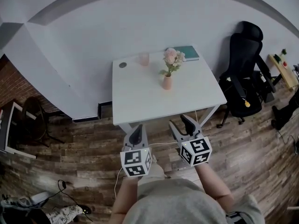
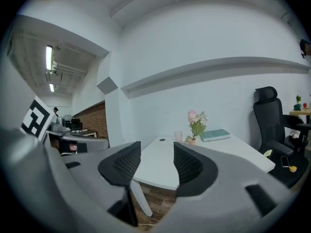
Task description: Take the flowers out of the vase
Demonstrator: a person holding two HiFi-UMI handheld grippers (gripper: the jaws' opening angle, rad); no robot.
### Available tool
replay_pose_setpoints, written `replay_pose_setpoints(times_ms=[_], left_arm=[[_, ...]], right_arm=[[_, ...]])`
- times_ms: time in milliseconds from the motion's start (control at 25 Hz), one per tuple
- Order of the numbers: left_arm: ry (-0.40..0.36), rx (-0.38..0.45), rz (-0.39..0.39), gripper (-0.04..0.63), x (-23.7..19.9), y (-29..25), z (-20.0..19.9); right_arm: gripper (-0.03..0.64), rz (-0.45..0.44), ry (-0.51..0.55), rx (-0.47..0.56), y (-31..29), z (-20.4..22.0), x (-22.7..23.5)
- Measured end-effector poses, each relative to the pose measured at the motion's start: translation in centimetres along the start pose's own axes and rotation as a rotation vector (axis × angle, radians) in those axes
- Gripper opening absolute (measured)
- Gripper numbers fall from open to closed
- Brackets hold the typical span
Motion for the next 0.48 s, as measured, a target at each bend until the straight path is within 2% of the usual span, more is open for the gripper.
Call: replay_pose_setpoints(times_ms=[480], left_arm=[[0.011, -0.02, 0.014, 0.008, -3.5, -10.0, 0.7]], right_arm=[[0.207, 0.064, -0.008, -0.02, -8.7, -1.0, 5.6]])
Point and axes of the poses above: the fingertips, and each gripper's own axes: y backward along the fingers, x to its right, z out of its underside, the point moved 3 cm from there along y, backward along the fingers, and after that the axes turned 14 degrees about -y, right-handed, at the moved point
